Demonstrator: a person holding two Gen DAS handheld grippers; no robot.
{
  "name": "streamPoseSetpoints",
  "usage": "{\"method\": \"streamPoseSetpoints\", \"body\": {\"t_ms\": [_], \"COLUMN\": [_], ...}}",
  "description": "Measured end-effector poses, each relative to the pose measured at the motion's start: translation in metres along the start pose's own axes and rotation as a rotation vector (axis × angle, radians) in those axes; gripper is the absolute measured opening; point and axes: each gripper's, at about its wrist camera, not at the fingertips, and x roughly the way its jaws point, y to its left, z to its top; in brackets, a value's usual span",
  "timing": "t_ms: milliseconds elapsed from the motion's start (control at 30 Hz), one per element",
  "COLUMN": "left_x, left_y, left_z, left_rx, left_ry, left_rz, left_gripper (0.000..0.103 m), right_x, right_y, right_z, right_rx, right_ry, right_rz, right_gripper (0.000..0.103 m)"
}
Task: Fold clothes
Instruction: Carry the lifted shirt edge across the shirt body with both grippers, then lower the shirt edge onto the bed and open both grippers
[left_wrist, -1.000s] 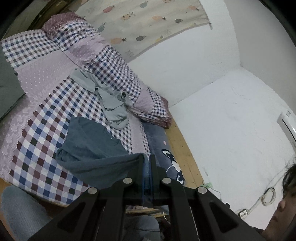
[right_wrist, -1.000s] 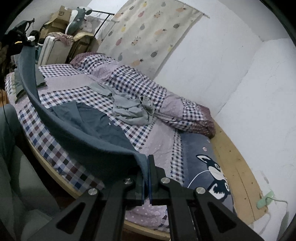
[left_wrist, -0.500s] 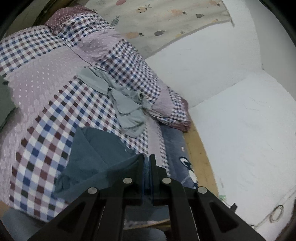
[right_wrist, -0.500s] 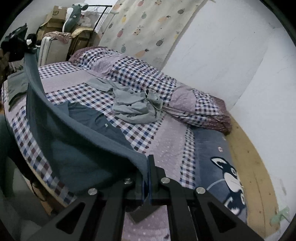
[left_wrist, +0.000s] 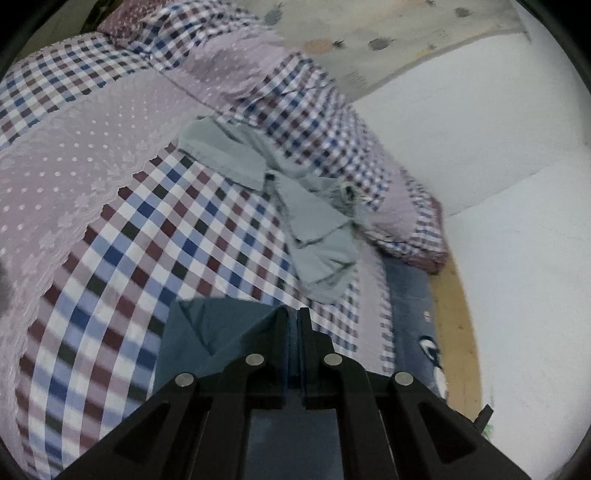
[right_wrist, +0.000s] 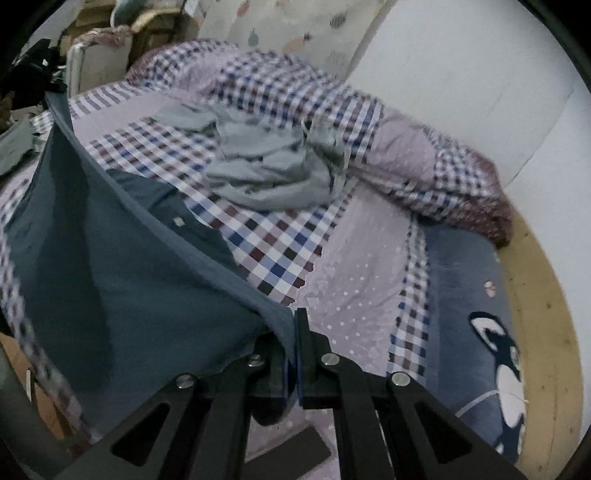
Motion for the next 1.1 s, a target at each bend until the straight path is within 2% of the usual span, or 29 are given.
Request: {"method": "streamPoseSetpoints", "body": {"t_ms": [200,367,500,667,700,800,833,867,900,933,967,1033,1100], "left_x": [0.097,0.170,0.205,0.225,0.227,0.222,0.216,0.207,0.194,0.180,0.166,0.139,0.113], "left_y": [0.019,0.048,0.063,0.072,0.074,0.083,0.083,0.084,0.086,0.088,0.092,0.098,0.102], "left_z": [0.036,0.051,0.058,0.060,0.060,0.062,0.064,0.066,0.067,0.068,0.068,0.064,0.055], "left_rx": [-0.023,-0.038,-0.044,-0.022,-0.014,-0.004,0.001,0.006,0.007,0.004,-0.001,-0.005,0.022], "left_ry": [0.052,0.093,0.099,0.101,0.110,0.118,0.104,0.081,0.045,0.006,-0.024,-0.067,-0.093], "left_rz": [0.131,0.241,0.291,0.297,0.295,0.245,0.234,0.222,0.203,0.176,0.149,0.111,0.123], "left_gripper": [0.002,0.002,0.002,0.003,0.003,0.006,0.014,0.030,0.042,0.062,0.072,0.073,0.073], "right_x": [0.104,0.181,0.221,0.256,0.262,0.269,0.267,0.266,0.262,0.253,0.245,0.227,0.208], "right_y": [-0.016,-0.015,-0.014,-0.018,-0.019,-0.029,-0.035,-0.040,-0.045,-0.050,-0.054,-0.062,-0.068], "right_z": [0.017,0.020,0.022,0.018,0.016,0.007,0.003,-0.001,-0.005,-0.009,-0.013,-0.022,-0.031], "right_rx": [0.003,-0.003,-0.003,0.051,0.064,0.121,0.149,0.176,0.209,0.255,0.302,0.395,0.486], "right_ry": [0.130,0.221,0.266,0.305,0.315,0.330,0.325,0.320,0.310,0.287,0.264,0.217,0.168], "right_rz": [0.044,0.072,0.081,0.092,0.086,-0.001,-0.043,-0.086,-0.114,-0.106,-0.099,-0.083,-0.066], "right_gripper": [0.000,0.000,0.000,0.002,0.005,0.041,0.051,0.054,0.056,0.056,0.056,0.058,0.061]}}
